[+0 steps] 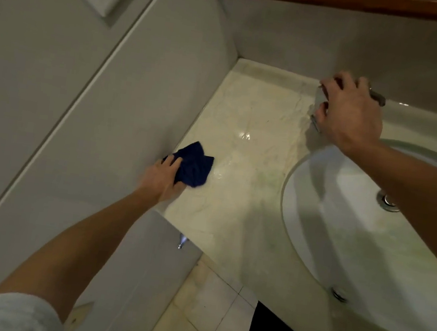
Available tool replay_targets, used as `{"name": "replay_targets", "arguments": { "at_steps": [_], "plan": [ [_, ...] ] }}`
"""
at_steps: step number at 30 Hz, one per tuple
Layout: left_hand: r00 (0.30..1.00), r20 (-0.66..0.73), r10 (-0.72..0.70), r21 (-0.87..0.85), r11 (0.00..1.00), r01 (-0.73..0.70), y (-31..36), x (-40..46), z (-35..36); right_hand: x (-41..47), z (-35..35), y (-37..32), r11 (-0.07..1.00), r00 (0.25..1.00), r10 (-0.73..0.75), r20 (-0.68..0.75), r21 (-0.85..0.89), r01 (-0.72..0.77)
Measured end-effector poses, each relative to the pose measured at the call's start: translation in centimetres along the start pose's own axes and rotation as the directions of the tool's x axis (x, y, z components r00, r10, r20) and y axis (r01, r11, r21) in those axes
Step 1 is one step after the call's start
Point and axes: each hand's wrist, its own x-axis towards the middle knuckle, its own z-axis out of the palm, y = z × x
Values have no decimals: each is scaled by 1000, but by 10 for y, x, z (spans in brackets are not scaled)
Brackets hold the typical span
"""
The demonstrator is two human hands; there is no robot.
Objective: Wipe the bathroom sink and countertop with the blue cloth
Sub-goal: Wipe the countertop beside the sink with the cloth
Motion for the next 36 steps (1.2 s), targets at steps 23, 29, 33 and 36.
{"name": "replay_targets", "arguments": {
  "at_steps": [23,29,33,36],
  "plan": [
    [995,62,-81,-521,847,102,383,-167,15,1,-3,-2,998,996,39,75,-54,-35],
    [996,55,-65,-545,834,85,376,-170,19,3,-4,-1,998,997,36,68,-46,-33],
    [988,82,-127,-693,705,148,338,-177,6,3,-4,-3,998,997,37,70,-60,-33],
    [982,113,-150,-861,480,172,289,-170,-9,2,-6,-3,998,996,45,72,-50,-41]
  ]
}}
